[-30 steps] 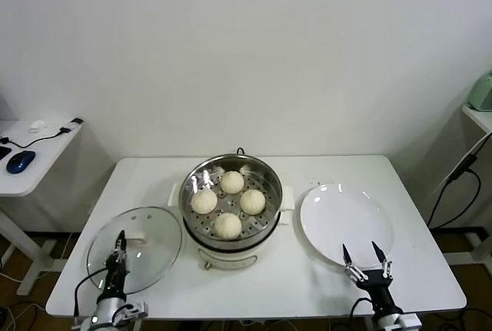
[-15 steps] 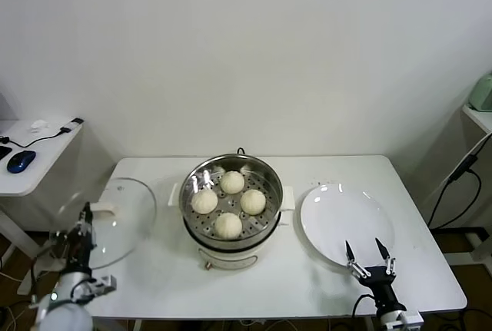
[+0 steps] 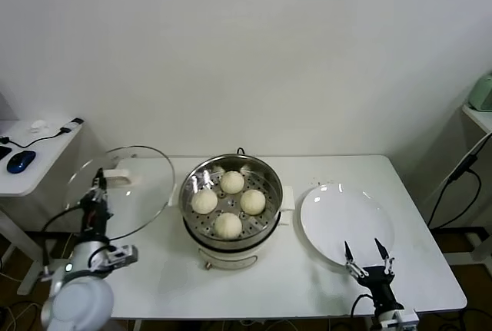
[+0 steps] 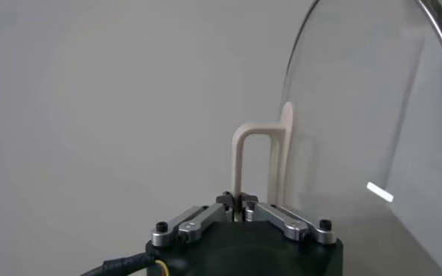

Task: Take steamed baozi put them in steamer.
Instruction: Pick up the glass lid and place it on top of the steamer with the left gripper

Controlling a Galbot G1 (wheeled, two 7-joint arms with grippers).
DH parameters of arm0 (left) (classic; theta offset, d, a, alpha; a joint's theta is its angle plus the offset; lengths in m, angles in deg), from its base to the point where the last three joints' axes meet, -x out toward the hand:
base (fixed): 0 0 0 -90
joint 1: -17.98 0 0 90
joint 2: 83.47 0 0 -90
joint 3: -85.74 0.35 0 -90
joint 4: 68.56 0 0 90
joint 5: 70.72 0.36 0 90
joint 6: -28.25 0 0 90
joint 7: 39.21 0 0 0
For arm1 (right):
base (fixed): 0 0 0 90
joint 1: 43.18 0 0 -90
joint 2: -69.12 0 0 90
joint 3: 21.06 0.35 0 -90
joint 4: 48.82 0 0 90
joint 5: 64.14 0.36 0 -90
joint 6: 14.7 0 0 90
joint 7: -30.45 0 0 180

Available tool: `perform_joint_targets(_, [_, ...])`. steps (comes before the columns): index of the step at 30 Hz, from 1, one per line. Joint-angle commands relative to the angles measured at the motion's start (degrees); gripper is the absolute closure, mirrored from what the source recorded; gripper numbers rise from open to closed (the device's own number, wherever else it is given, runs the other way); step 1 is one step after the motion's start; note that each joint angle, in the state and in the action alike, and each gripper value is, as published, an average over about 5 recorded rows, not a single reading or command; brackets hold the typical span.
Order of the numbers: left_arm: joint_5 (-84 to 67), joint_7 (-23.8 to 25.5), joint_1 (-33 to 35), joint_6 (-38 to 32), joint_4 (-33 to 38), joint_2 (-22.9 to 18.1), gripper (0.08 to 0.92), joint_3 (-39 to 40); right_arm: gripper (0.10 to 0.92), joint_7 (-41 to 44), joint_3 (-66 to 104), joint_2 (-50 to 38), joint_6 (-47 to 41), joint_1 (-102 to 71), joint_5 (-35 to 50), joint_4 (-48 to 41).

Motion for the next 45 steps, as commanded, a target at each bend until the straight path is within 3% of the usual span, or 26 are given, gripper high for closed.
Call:
perform_joint_targets(1, [1.08,3.84,-0.19,6.72,6.74,2.21,0.862,4.62,0.203,-0.34,-0.11,-0.11,0.43,-0.77,-0.98,0.4])
perform_joint_targets(8, [13.87,8.41,-5.23,12.77,7.15,-3.02,0.862,19.0,0.203,0.01,-0.15,-0.38,1.63,-1.24,-0.74,-0.8])
perform_joint_targets(21, [24.6,12.71,-11.68,15.92,-0.33,-15.31,0.862,32.59,0.203,-0.09,-0.01,-0.86,3.27,-2.47,0.34,-1.32])
perform_joint_targets(28, [26.99,12.67,-14.06,16.39,-5.88,-21.6,0.862,34.42,0.203,-0.42,0.1,-1.41,4.35,-2.72,0.88,-1.92])
perform_joint_targets(39, [29.65,9.5,-15.27,16.46,-13.26,-26.72,0.862,35.04,0.203,-1.24,0.56,-1.63,5.69,-2.76,1.74,-2.26])
perform_joint_targets(45, [30.68,8.91,-15.37,16.36,-15.93,-27.13,0.862,34.38,0.203,-1.42,0.4,-1.28,6.19,-2.8,1.39,-2.58])
